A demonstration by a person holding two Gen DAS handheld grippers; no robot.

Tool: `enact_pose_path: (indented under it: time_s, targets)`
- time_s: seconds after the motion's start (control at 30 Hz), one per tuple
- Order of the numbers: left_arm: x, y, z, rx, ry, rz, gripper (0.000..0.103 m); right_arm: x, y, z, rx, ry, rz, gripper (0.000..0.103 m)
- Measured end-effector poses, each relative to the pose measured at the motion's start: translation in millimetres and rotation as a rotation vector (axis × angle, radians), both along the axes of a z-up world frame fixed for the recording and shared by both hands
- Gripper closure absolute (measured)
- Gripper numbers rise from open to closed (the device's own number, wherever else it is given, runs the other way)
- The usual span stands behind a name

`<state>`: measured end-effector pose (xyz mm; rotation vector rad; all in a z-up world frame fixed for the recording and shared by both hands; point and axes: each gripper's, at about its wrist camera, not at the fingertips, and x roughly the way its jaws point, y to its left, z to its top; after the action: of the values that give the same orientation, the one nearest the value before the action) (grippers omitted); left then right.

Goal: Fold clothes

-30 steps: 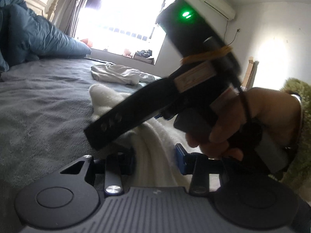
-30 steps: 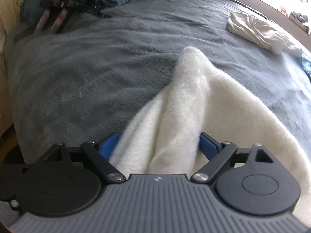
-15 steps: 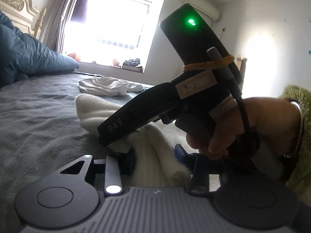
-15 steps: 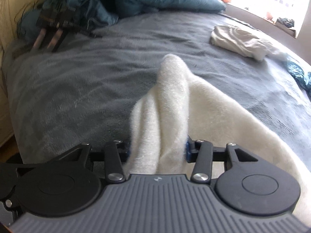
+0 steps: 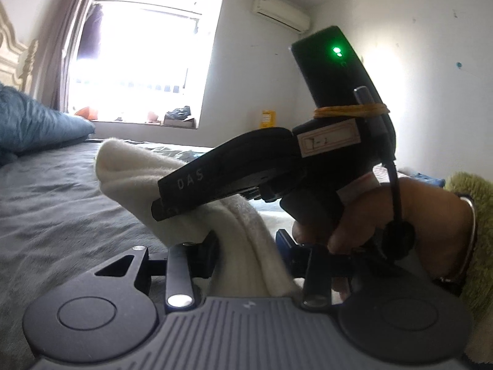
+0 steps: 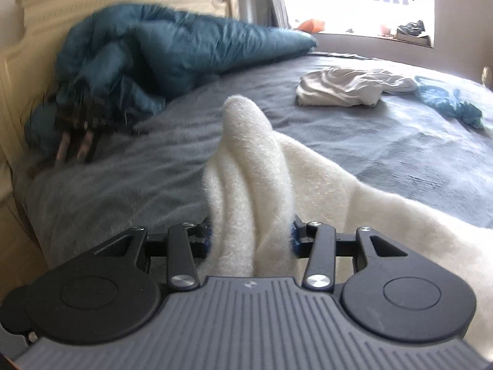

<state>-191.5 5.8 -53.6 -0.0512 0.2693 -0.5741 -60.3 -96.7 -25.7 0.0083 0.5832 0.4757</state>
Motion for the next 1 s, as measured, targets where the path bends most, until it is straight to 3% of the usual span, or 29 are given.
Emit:
enact_pose_path:
  time_s: [0.4,0.6,1.0]
  targets:
    - [-4.4,-38.7,11.4,0.062,-0.016,-0.102,0.064,-19.3,-76.4,-4.5,0.301,-0.002,-0.119,0.062]
    - [-4.8,-60.7,14.3,0.103,-0.01,-0.157,0.064,-26.3,-104.5,-11.6,0.379,0.005,-0.163,0.062]
    - [-4.3,-95.6,9.7,0.12,0.022,-0.271,0.062,-41.1,-169.7,-41.8,0.669,0.033,-0.23,0.064]
